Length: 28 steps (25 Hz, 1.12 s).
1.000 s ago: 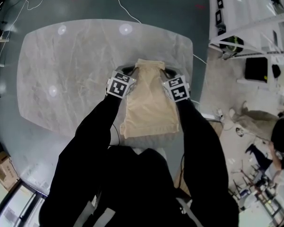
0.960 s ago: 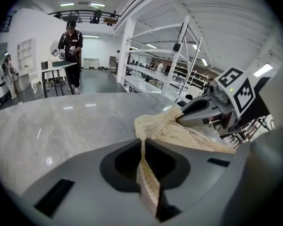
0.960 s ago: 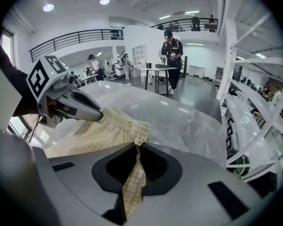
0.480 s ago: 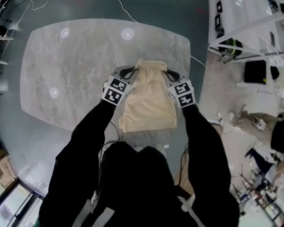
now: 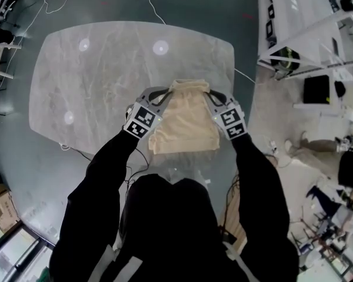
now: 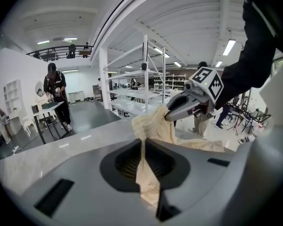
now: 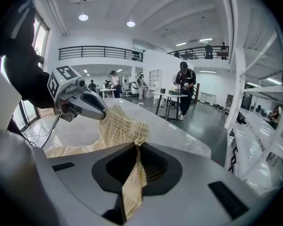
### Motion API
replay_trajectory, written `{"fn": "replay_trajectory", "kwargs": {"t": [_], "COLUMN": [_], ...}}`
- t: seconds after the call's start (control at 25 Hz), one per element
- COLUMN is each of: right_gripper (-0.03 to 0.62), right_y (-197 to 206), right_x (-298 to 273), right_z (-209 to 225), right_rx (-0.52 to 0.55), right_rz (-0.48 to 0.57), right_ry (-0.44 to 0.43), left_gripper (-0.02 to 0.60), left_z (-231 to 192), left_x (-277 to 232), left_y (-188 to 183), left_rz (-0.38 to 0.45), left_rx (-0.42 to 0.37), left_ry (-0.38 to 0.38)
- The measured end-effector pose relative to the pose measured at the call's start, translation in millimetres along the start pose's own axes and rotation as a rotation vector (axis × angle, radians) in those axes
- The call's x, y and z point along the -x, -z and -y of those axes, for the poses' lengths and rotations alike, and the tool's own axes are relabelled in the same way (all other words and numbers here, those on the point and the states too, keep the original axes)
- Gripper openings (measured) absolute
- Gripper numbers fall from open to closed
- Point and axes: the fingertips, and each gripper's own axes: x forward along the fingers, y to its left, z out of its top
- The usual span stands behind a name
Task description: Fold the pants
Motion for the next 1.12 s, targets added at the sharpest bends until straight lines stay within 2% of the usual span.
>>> {"fn": "replay_trajectory", "kwargs": {"t": [0.4, 0.52, 0.6, 0.76, 0.88, 1.12], "right_gripper": [0.028, 0.028, 0.028, 0.028, 0.028, 0.028], "right_y": [5.1, 14.1, 23.5, 37.2, 57.4, 88.8], "right_x": [43.1, 53.6, 56.0, 61.8, 63.8, 68.6], "right_z": [-37.7, -52.0, -58.0, -70.2, -85.3, -103.9], "right_rx": [0.114, 0.175, 0.224, 0.400, 0.491, 0.594], "right_rz": [0.011, -0.011, -0.007, -0.009, -0.024, -0.067], "right_ry": [-0.022, -0.032, -0.016, 0.036, 0.047, 0.020], "left_gripper": [0.026, 0.026, 0.026, 0.026, 0.026, 0.026], "left_z": [45.9, 62.2, 70.8, 87.0, 100.6, 122.4], "left_x": [33.2, 41.4, 44.0, 46.3, 49.6, 48.9], "left_y": [4.3, 10.2, 12.5, 20.3, 33.2, 54.7], "left_rz": [0.015, 0.004, -0.004, -0.020, -0.033, -0.069], "left_rx": [-0.065, -0.133, -0.211, -0.372, -0.421, -0.505], "left_ry": [0.008, 0.004, -0.018, -0.068, -0.066, -0.047]}}
